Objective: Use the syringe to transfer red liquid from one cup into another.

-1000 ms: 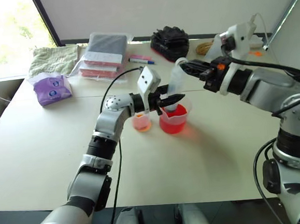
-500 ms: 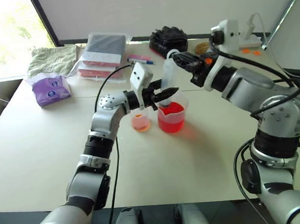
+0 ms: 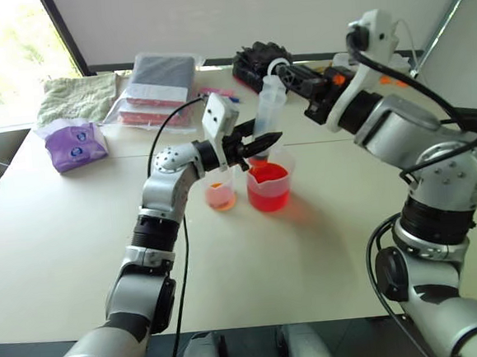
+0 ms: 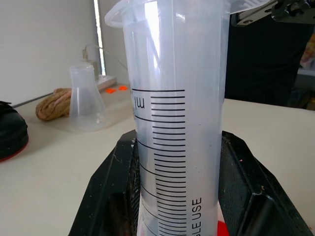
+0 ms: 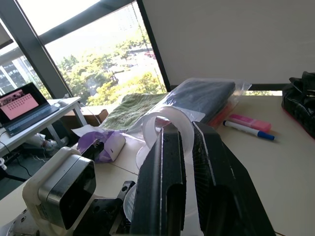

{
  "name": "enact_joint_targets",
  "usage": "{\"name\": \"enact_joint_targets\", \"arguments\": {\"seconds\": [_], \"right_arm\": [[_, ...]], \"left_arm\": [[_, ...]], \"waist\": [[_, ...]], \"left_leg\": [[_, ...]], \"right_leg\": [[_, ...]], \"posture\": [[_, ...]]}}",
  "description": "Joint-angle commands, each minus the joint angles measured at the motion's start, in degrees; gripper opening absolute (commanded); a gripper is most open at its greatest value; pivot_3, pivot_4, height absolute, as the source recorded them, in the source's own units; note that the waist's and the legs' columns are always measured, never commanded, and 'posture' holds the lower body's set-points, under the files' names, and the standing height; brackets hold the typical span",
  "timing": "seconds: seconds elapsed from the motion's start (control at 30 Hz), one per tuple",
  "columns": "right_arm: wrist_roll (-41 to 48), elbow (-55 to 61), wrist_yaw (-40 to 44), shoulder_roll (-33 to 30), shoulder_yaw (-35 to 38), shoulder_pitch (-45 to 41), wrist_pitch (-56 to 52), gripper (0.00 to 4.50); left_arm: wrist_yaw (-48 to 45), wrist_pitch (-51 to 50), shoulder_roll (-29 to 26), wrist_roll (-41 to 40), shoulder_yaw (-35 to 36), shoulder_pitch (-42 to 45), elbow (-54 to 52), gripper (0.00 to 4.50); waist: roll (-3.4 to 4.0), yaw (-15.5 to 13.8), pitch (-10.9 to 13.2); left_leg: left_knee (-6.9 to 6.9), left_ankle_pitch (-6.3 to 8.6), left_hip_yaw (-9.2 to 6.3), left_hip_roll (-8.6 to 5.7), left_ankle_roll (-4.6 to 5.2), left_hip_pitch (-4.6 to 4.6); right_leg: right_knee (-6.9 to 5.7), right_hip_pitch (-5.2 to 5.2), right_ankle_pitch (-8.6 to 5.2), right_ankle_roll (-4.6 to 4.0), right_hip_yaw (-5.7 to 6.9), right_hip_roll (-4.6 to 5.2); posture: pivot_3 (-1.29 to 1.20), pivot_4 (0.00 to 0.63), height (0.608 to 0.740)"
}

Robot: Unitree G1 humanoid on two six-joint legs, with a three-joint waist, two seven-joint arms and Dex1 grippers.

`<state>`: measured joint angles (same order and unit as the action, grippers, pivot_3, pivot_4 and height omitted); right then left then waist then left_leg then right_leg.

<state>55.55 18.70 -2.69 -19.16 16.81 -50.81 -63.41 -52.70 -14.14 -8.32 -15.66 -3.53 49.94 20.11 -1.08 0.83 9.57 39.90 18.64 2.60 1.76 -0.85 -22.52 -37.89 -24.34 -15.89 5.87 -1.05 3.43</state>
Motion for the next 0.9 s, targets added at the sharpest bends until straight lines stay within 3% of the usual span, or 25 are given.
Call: {"name": "enact_joint_targets", "arguments": {"seconds": [0.03,0.9], "right_arm": [[0.89,1.34,-0.84,-0.09,4.62,-5.33,6.54,0.04],[4.84,2.69,-0.28,-2.34,4.54,-4.45,4.80,0.04]], "left_arm": [[-3.00,0.59,1.54,0.18,-4.37,-0.71,-2.07,1.53],[-3.77,-2.38,2.71,-2.66,-4.98,-1.93,-4.70,1.53]], "waist": [[0.00,-0.01,0.00],[0.00,-0.09,0.00]], "left_leg": [[0.00,0.00,0.00,0.00,0.00,0.00],[-0.03,0.00,0.00,0.04,0.00,-0.02]], "right_leg": [[0.00,0.00,0.00,0.00,0.00,0.00],[0.05,0.00,0.00,0.00,0.00,0.03]], "posture": [[0.00,0.150,0.740],[0.00,0.150,0.740]]}}
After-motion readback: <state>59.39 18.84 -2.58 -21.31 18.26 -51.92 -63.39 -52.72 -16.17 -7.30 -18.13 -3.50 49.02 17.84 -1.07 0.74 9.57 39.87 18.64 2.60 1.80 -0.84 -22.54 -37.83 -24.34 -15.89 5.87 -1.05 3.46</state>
